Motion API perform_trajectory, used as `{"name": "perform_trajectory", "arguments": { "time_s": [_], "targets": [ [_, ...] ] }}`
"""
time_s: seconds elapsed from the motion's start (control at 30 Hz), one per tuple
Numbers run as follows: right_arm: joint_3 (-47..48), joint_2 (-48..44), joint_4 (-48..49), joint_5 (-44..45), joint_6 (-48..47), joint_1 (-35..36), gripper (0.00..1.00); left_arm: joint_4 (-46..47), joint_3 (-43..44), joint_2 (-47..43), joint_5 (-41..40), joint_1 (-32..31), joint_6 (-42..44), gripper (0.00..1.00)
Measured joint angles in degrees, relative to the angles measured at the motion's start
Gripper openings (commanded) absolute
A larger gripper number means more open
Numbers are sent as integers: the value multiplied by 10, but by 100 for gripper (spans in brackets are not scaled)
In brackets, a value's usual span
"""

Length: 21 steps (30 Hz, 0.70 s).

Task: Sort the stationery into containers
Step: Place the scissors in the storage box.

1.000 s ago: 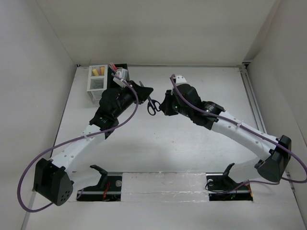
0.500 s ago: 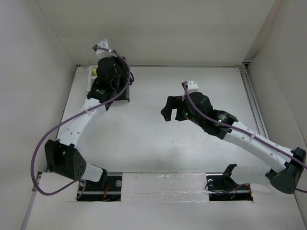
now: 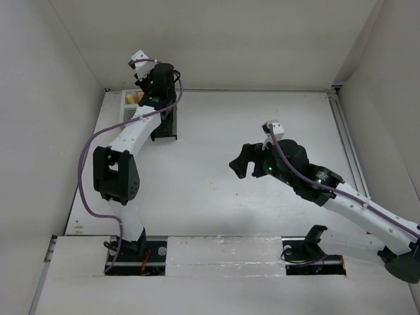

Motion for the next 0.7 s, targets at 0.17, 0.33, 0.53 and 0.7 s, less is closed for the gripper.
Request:
{"name": "perform_trajectory", "arguments": {
  "time_s": [0.17,0.33,0.53,0.7],
  "targets": [
    [0,0,2,-8,-4,2,100,-61,73,62,-108,-9,-23,0],
    [0,5,3,-12,-11,4,100,-78,91,78,-153,-11,-32,0],
    [0,21,3,-16,-17,4,100,-20,45,78,-157,-6,8,0],
    [0,36,5,-21,-23,4,100,1,30,80,-155,2,24,0]
  ]
}}
